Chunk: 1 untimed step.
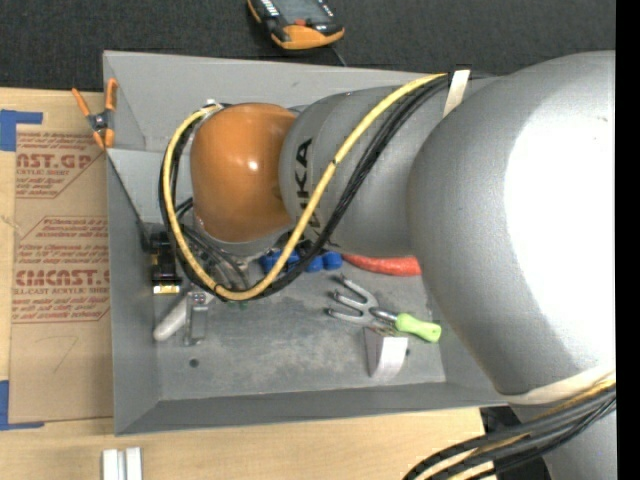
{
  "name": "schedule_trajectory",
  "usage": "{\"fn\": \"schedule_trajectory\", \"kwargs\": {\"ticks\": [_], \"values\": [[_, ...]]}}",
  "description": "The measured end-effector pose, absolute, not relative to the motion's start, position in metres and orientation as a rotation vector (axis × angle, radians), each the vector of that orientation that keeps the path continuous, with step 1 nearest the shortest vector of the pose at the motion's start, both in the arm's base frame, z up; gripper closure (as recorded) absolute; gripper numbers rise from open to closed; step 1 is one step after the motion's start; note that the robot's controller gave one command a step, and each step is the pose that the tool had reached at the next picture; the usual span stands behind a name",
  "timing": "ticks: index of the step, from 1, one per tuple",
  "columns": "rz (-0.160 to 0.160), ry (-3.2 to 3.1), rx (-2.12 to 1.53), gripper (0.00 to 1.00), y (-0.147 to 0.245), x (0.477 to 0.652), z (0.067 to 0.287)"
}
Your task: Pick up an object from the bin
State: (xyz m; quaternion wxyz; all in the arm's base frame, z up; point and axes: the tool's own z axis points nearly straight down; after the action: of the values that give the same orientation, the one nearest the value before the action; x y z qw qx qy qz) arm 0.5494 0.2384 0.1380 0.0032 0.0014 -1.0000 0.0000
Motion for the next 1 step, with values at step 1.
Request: {"fn": "schedule_trajectory", "kwargs": {"ticks": [1], "values": [[-0.002,-3.142,0.001,0.00,0.2373,0.5518,0.1423]]}}
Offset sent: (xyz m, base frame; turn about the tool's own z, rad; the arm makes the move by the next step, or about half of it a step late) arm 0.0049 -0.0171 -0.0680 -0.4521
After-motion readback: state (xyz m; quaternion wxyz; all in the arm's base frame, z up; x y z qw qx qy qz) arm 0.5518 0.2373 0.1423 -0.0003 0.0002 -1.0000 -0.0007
